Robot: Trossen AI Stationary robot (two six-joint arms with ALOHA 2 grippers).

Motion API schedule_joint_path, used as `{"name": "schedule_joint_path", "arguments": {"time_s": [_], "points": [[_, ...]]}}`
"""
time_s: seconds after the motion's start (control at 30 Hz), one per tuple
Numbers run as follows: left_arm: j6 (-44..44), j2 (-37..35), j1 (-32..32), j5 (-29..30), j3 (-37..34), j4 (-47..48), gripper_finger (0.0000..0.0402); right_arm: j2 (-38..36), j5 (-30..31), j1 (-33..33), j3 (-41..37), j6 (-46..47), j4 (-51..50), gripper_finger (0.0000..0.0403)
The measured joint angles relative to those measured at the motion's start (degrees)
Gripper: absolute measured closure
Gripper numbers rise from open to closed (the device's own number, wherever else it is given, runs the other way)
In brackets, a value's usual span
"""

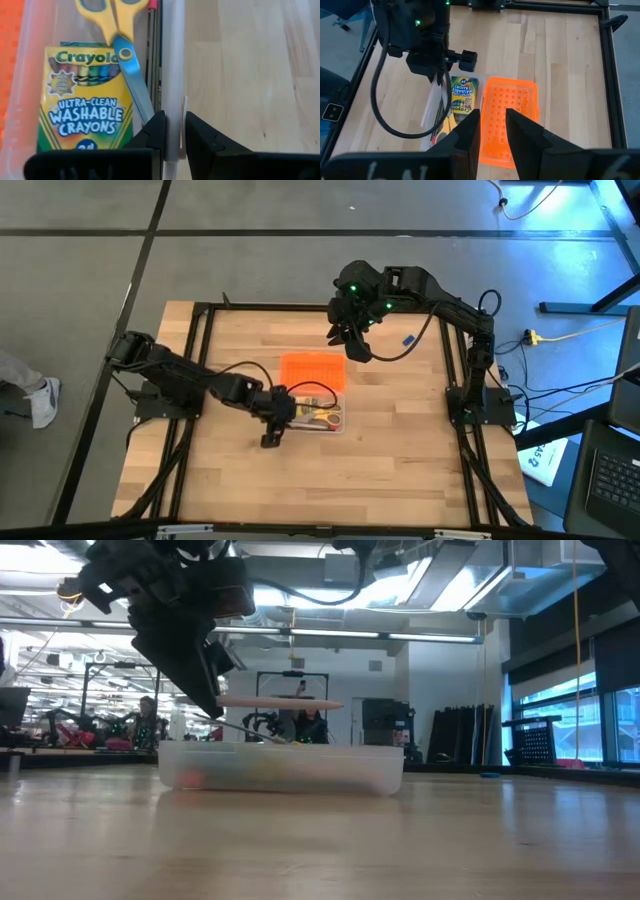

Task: Pack school essentials
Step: Put the pink pen into the supply box, then put the blue eraser into the supply box

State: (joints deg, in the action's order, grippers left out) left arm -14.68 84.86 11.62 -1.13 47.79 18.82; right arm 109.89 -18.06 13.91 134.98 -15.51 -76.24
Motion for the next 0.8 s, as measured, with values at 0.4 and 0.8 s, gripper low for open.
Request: {"name": "schedule_joint_path", "arguments": {"time_s": [0.4,0.8], "points": [[-0.2,0.0,-0.5,-0.1,0.0,0.0,0.0349,0.0,0.0,0.0,0.0,0.0,0.0,0.0308],[-0.3,0.0,-1.2,-0.1,0.0,0.2,0.0311,0.0,-0.1,0.0,0.0,0.0,0.0,0.0308]]}}
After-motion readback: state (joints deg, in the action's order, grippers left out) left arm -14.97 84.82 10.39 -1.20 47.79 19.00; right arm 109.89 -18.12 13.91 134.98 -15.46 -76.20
